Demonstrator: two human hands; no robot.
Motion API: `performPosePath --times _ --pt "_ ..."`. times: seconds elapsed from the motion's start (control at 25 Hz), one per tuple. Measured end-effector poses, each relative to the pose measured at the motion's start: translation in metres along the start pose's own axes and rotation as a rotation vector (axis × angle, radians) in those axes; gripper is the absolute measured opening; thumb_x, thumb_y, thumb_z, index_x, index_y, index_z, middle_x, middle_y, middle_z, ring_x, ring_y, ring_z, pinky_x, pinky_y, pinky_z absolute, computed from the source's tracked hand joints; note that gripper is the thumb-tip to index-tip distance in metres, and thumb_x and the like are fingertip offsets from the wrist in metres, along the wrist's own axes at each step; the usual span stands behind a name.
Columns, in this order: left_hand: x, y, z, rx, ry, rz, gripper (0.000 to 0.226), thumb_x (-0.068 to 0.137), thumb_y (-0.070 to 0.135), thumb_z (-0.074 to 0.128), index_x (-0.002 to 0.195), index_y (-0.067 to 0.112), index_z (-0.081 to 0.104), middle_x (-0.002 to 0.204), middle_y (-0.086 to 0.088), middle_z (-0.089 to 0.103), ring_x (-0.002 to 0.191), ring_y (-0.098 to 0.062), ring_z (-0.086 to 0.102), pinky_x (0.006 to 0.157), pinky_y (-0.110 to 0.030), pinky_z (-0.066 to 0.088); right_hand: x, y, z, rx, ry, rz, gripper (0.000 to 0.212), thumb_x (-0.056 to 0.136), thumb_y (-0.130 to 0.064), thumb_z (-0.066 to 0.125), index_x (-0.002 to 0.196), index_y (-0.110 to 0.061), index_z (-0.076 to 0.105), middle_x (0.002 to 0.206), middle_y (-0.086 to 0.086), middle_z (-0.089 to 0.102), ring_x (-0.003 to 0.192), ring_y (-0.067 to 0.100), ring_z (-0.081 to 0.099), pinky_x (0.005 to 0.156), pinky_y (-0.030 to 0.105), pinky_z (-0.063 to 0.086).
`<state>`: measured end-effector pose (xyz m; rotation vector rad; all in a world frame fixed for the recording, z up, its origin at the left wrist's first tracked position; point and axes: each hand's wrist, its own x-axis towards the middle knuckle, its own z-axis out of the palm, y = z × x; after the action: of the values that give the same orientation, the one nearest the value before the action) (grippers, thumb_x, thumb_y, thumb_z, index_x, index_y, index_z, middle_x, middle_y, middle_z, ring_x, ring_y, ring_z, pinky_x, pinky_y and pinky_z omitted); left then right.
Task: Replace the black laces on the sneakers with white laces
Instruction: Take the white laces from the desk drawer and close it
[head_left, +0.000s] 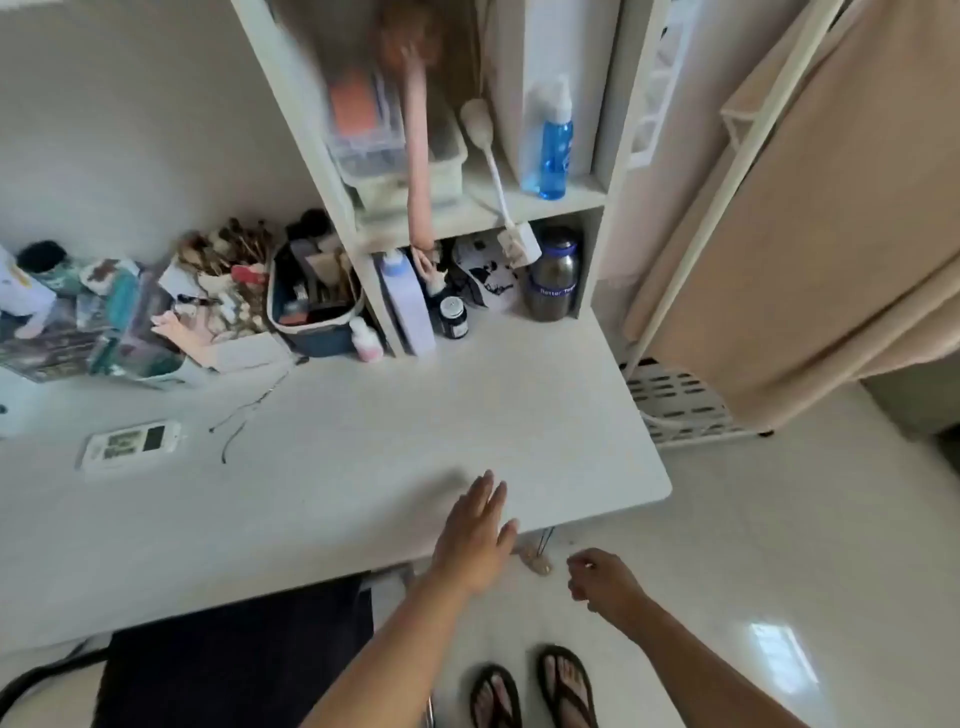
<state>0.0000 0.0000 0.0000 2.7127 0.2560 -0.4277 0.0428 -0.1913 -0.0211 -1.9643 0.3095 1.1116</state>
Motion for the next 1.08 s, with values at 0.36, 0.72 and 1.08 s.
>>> performPosePath --times 0.36,0.72,1.08 --pt "0.027 -0.036 0.065 0.299 0.292 0.146 0.06 0.101 0.045 0.004 0.151 0.012 -0.002 0.159 -0.005 -0.007 0.146 -0.018 -0.009 0.116 -0.037 0.0 0.092 0.011 0.025 0.065 0.107 0.027 0.01 0.09 -0.021 0.057 0.098 -0.016 0.055 0.088 0.002 0.057 0.08 0.02 0.051 0.055 0.018 0.033" --pt "0.023 -0.024 0.06 0.245 0.257 0.061 0.07 0.096 0.053 -0.005 0.149 0.011 0.011 0.155 -0.006 0.007 0.145 -0.015 -0.005 0.115 -0.03 -0.01 0.089 -0.003 0.025 -0.218 0.147 -0.14 0.036 0.095 -0.028 0.044 0.065 -0.01 0.054 0.066 0.003 0.054 0.072 0.023 0.051 0.058 0.026 0.035" --pt "-0.004 0.024 0.063 0.072 -0.024 -0.189 0.065 0.102 0.04 0.019 0.144 0.015 -0.024 0.147 -0.003 -0.037 0.134 -0.015 -0.036 0.112 -0.037 -0.023 0.029 0.073 0.015 -0.529 0.037 -0.159 0.037 0.098 -0.038 0.034 0.112 -0.014 0.06 0.104 0.01 0.065 0.093 0.028 0.06 0.069 0.028 0.04"
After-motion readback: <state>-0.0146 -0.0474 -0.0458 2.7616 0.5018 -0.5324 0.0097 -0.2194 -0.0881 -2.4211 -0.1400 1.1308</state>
